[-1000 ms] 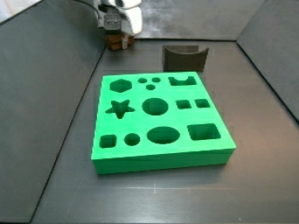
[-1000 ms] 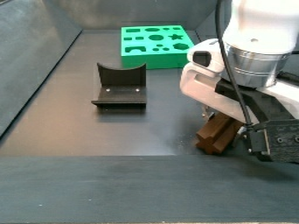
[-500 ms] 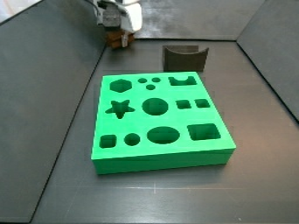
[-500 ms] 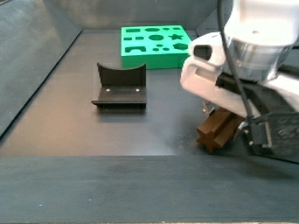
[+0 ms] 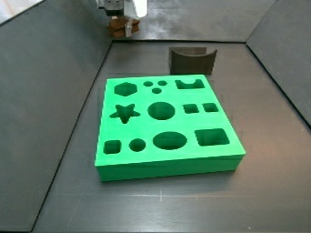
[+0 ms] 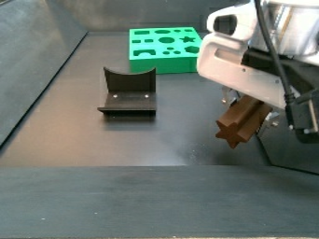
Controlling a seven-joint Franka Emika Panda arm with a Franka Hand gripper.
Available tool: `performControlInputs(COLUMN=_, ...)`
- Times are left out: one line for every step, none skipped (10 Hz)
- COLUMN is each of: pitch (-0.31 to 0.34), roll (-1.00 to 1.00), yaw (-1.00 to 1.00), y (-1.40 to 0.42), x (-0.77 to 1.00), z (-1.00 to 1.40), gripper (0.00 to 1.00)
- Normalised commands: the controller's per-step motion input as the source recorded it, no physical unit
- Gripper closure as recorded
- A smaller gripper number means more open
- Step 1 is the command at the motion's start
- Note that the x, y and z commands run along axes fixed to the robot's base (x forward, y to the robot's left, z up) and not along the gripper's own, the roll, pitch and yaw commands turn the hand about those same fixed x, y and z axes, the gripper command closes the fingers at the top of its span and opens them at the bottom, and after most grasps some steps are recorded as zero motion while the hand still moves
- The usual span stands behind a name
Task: Pick up the star object. Move up. Place the star object on the fixture. Regrasp the star object. Move to above the board. Insert the star object.
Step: Place the star object on the fixture.
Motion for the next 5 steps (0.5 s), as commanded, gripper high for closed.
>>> performControlInputs(pitch=0.003, roll=0.00, yaw=0.00, y=0.00, x=0.00, z=1.00, gripper=1.00)
performControlInputs(pitch=0.023, roll=0.00, yaw=0.00, y=0.00, x=-0.01, z=1.00, gripper=1.00)
performControlInputs(pitch=0.025, roll=0.01, yaw=-0.01, y=0.00, x=-0.01, z=1.00, gripper=1.00)
performControlInputs(pitch=0.036, roll=0.01, yaw=-0.01, y=0.00, x=-0.02, z=1.00, gripper=1.00)
performControlInputs(pitch=0.042, roll=0.02, yaw=-0.02, y=0.00, x=-0.03, z=1.00, gripper=1.00)
